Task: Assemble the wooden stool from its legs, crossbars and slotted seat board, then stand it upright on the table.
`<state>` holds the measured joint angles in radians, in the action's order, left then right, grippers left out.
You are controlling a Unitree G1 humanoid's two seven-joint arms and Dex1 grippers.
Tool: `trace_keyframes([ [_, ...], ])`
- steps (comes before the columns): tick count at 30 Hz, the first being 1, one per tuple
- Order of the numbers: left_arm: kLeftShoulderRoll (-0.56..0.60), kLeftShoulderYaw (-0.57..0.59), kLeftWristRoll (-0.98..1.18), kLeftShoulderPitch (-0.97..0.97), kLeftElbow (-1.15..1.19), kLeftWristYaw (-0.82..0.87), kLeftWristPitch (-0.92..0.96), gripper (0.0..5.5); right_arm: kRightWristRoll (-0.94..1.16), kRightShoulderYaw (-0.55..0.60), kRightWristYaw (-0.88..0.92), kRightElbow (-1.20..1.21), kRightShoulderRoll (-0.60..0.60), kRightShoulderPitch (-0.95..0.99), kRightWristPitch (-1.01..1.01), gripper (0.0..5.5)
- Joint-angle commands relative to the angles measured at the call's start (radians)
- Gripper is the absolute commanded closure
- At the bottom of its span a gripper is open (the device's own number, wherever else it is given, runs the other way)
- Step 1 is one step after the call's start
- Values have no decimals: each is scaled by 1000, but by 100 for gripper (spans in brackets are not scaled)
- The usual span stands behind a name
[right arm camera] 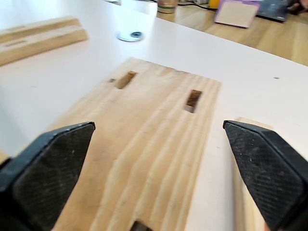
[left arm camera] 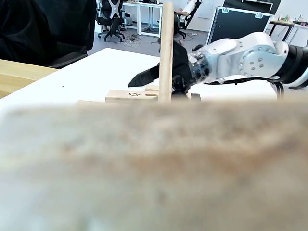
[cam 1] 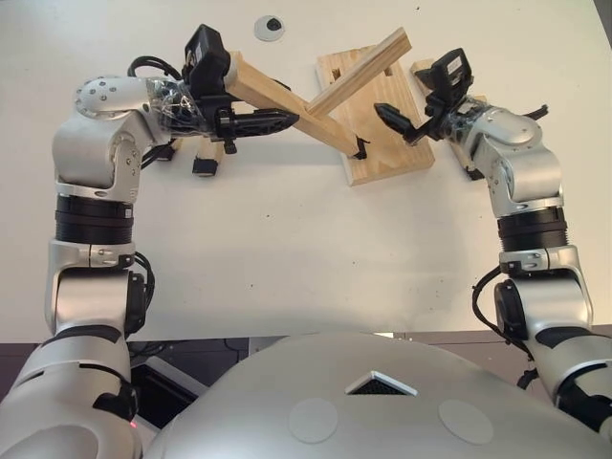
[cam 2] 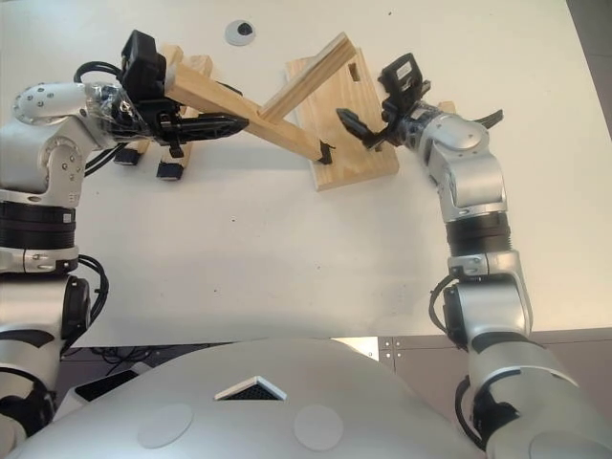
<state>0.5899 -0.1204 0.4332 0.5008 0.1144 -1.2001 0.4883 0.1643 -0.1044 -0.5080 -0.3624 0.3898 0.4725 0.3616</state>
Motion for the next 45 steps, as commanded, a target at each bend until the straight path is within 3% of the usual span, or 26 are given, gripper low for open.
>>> trace_keyframes([
  [1,40,-61,-55,38,-19,-6,56,349,-40,24,60,-74,-32,40,-29,59],
  [11,18,-183,-137,229,44,95,261,349,-68,-22,53,-77,-104,-47,40,59],
  [18,48,-266,-161,258,-7,104,348,349,-46,-35,67,-23,-149,-107,159,59],
  [26,155,-361,-198,343,-55,11,355,349,43,-20,77,144,-205,-184,359,59],
  [32,200,-394,-209,377,-26,-45,354,349,28,86,235,122,-257,-171,276,59],
  [45,191,-487,-294,482,122,-155,256,349,41,93,304,134,-349,-220,251,59],
])
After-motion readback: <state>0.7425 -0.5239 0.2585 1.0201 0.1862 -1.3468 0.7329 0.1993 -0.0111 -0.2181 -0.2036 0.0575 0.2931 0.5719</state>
